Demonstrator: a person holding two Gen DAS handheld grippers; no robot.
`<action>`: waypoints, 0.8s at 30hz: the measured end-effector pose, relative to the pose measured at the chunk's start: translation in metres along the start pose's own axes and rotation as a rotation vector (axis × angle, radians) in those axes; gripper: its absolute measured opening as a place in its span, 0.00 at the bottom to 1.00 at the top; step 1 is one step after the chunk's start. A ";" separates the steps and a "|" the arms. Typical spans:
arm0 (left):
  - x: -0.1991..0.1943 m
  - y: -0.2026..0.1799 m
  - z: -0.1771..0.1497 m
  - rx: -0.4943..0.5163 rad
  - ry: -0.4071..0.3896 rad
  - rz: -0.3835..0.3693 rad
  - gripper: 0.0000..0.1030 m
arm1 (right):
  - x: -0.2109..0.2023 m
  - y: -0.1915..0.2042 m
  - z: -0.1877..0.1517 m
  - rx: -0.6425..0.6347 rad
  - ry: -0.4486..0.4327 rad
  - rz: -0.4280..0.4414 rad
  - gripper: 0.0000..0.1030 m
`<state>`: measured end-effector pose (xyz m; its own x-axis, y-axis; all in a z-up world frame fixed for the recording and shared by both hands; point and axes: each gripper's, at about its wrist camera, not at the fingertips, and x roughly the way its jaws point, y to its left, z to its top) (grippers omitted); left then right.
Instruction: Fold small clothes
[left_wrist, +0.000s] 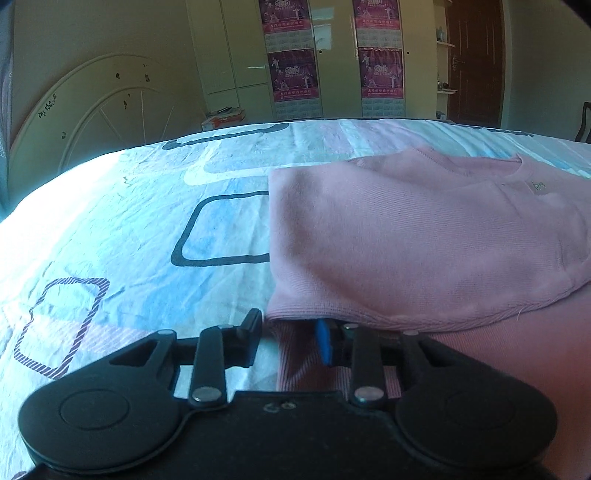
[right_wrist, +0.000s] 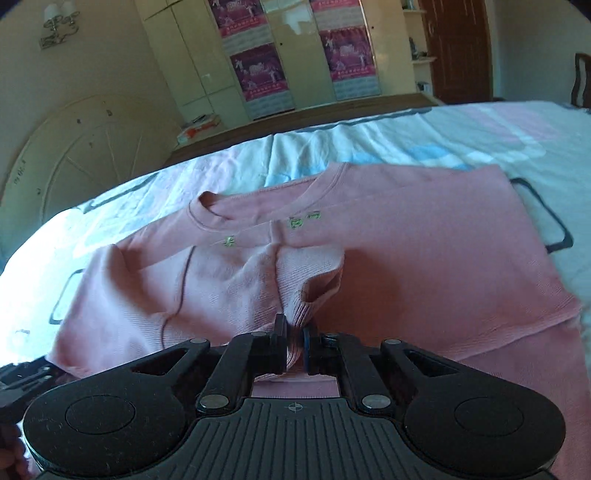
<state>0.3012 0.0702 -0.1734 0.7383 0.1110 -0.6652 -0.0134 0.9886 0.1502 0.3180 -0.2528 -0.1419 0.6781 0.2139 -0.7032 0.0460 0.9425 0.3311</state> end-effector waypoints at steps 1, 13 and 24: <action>0.000 0.000 0.000 0.000 0.000 0.003 0.21 | -0.004 -0.005 0.001 0.022 -0.004 0.008 0.28; 0.000 0.003 0.000 -0.014 0.008 0.016 0.16 | 0.036 -0.033 0.036 0.147 0.011 0.040 0.58; 0.004 0.001 -0.001 0.002 -0.009 0.039 0.17 | -0.010 -0.006 0.047 -0.059 -0.242 -0.039 0.03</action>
<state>0.3033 0.0715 -0.1765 0.7434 0.1488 -0.6521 -0.0411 0.9833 0.1775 0.3452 -0.2726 -0.1077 0.8328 0.1160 -0.5413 0.0377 0.9636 0.2646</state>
